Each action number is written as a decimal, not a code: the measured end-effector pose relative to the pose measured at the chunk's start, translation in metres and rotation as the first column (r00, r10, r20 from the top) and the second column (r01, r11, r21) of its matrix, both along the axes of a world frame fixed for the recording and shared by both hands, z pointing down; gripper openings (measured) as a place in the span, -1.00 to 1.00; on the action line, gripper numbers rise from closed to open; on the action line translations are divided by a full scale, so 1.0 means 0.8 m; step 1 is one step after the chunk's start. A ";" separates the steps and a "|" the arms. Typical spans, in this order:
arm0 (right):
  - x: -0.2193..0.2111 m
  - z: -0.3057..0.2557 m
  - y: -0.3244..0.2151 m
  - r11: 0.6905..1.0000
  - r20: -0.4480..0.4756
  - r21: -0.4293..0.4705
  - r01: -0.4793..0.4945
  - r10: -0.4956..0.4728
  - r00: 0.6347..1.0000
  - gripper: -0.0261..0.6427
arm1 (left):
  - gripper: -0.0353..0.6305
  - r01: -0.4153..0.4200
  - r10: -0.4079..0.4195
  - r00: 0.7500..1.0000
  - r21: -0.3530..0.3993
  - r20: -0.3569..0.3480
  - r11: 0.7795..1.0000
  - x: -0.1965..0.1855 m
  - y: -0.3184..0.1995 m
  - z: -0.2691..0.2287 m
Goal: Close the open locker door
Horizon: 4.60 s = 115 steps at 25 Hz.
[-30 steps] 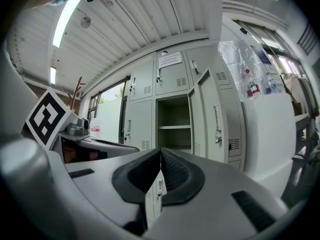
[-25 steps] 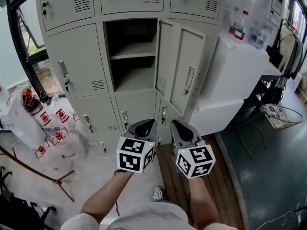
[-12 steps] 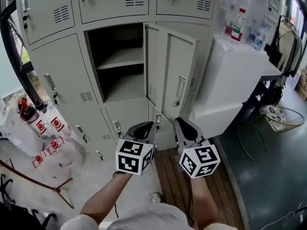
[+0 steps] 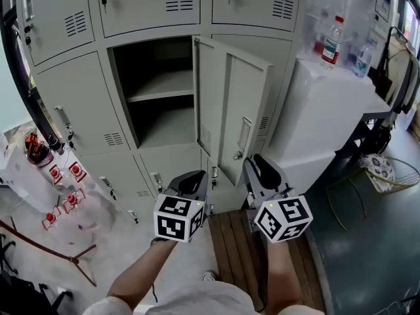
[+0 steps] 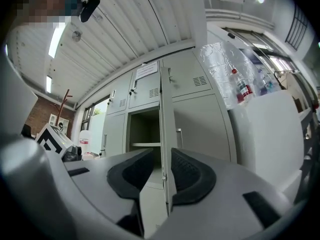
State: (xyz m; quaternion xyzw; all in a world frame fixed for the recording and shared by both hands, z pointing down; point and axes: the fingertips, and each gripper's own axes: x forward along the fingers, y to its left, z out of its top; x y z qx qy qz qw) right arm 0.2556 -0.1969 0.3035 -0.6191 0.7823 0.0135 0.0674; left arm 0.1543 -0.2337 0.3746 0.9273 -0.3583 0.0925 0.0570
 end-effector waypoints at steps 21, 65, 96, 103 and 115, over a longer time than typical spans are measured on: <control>0.016 -0.002 -0.050 0.943 0.148 -0.015 0.334 -0.328 0.933 -0.51 | -0.88 0.113 -0.113 0.994 0.004 -0.012 0.994 0.020 -0.037 -0.002; -0.166 -0.008 -0.058 0.763 -0.054 0.008 0.646 -0.645 0.762 -0.46 | -0.88 0.359 -0.359 0.933 -0.028 0.018 0.933 -0.132 -0.057 0.027; -0.292 -0.008 -0.130 0.746 -0.098 0.018 0.666 -0.661 0.744 -0.50 | -0.88 0.427 -0.428 0.904 -0.072 0.014 0.901 -0.242 -0.131 0.050; -0.315 -0.009 -0.148 0.763 -0.129 0.026 0.646 -0.638 0.759 -0.62 | -0.88 0.411 -0.410 0.912 -0.062 0.019 0.910 -0.256 -0.152 0.046; -0.347 -0.008 -0.198 0.776 -0.098 0.005 0.631 -0.627 0.772 -0.66 | -0.88 0.399 -0.400 0.917 -0.048 0.001 0.916 -0.289 -0.189 0.036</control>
